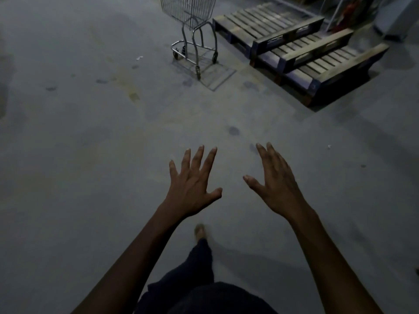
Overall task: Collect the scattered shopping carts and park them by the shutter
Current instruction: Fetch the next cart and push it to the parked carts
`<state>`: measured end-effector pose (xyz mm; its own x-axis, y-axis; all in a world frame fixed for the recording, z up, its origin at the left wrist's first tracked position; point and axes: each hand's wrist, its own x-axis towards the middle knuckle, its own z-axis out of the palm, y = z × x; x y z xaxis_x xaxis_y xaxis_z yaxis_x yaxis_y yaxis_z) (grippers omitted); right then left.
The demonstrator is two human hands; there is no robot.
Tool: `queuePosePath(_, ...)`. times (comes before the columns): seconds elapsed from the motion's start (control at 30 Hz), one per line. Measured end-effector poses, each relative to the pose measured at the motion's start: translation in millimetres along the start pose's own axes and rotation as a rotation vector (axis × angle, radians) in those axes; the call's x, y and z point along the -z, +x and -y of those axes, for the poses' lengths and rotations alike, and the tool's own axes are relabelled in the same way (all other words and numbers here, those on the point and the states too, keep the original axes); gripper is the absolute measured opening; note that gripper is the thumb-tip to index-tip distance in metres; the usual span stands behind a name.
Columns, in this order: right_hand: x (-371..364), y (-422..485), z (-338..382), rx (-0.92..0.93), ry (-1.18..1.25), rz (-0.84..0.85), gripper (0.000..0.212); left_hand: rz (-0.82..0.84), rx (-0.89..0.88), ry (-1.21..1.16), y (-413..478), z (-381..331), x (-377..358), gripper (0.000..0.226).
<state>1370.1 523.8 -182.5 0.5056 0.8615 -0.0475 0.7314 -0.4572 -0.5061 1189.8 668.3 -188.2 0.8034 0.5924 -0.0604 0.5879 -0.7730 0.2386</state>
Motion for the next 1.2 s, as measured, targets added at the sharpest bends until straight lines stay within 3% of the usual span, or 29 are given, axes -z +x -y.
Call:
queuePosePath(0.3,35,212,-36,-0.061,-0.032,0.046,0.079,0.016,-0.018,-0.092,236,37,16,0.094)
queuePosePath(0.5,56,361,-42,-0.040,-0.031,0.000,0.075,0.076,-0.082,-0.027,379,64,34,0.095)
queuePosePath(0.87,71,618,-107,0.005,0.050,0.004,0.077,0.016,-0.022,0.012,636,94,40,0.099)
queuePosePath(1.2,151,880,-151,0.133,-0.014,0.012,0.076,-0.113,0.100,-0.001,877,110,97,0.092)
